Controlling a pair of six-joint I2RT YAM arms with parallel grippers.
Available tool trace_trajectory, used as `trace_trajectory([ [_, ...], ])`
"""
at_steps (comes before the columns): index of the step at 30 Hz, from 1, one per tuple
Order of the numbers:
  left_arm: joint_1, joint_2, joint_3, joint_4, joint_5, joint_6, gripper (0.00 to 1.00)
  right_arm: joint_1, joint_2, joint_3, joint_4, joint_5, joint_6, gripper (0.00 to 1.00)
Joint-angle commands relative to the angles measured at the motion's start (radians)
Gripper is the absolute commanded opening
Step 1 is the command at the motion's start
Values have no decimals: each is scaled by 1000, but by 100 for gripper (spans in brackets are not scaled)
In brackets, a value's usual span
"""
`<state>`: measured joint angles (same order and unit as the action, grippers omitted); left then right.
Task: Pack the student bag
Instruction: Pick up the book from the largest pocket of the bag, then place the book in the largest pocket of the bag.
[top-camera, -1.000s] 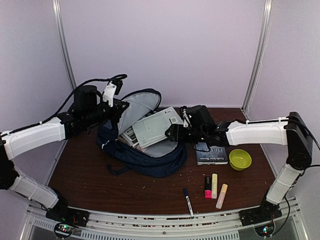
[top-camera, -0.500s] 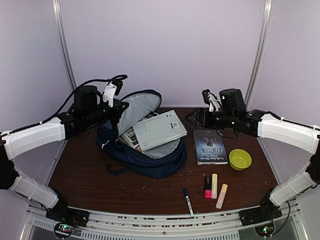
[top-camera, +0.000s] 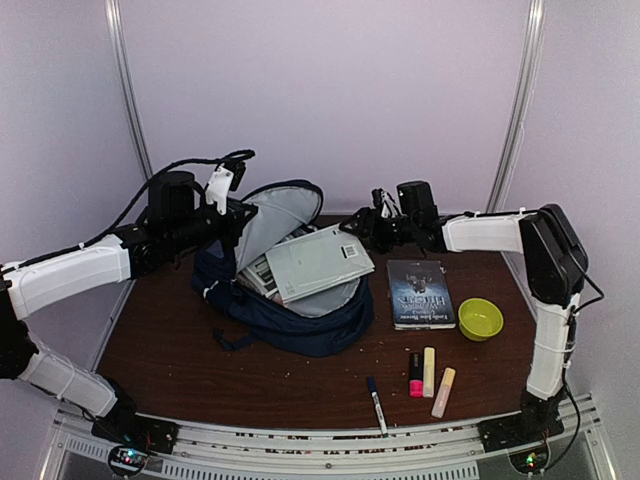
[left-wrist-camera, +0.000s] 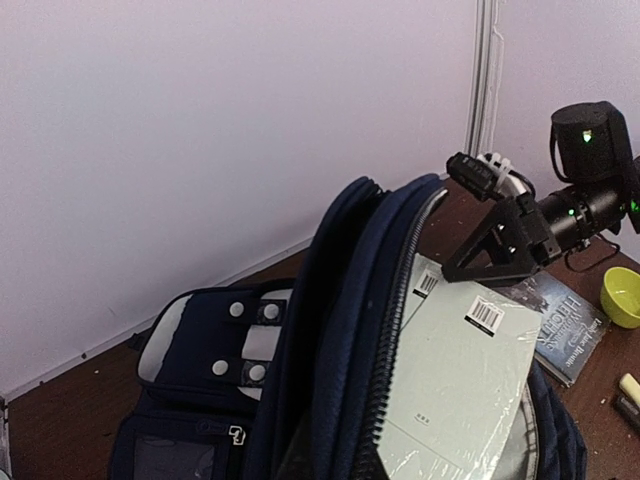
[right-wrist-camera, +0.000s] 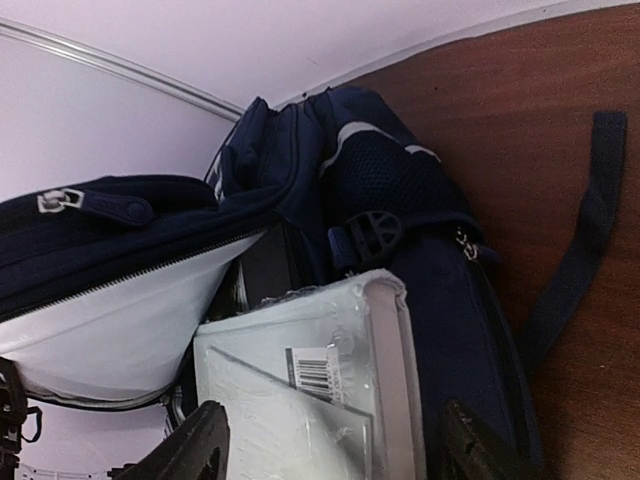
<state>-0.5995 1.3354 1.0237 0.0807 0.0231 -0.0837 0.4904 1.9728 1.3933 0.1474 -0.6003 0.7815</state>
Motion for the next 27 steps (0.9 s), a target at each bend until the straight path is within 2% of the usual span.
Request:
trace_trajectory([
  [1,7,-54,22,190,-17,-6,0,31,33,84,-29,-22,-47,71],
  [4,7,-54,23,190,-16,-4,0,33,29,81,-87,14,-96,71],
  [6,7,-53,23,191,-16,-4,0,34,23,71,-103,5,-110,66],
  [10,7,-50,22,194,-14,-6,0,37,-9,21,-79,-68,-86,42],
  [14,7,-49,21,197,-4,-11,0,42,-93,-65,35,-129,-6,13],
  [15,7,-48,22,196,-2,-12,0,42,-112,-84,72,-143,24,10],
  [19,6,-51,21,195,-4,-14,0,49,-194,-185,157,-126,113,6],
  [21,6,-53,20,199,-6,-16,0,60,-228,-256,202,-61,183,0],
  [24,4,-52,19,205,10,-23,0,63,-255,-394,459,60,373,0],
  [27,-4,-44,21,209,34,-24,0,71,-230,-428,665,206,550,0],
])
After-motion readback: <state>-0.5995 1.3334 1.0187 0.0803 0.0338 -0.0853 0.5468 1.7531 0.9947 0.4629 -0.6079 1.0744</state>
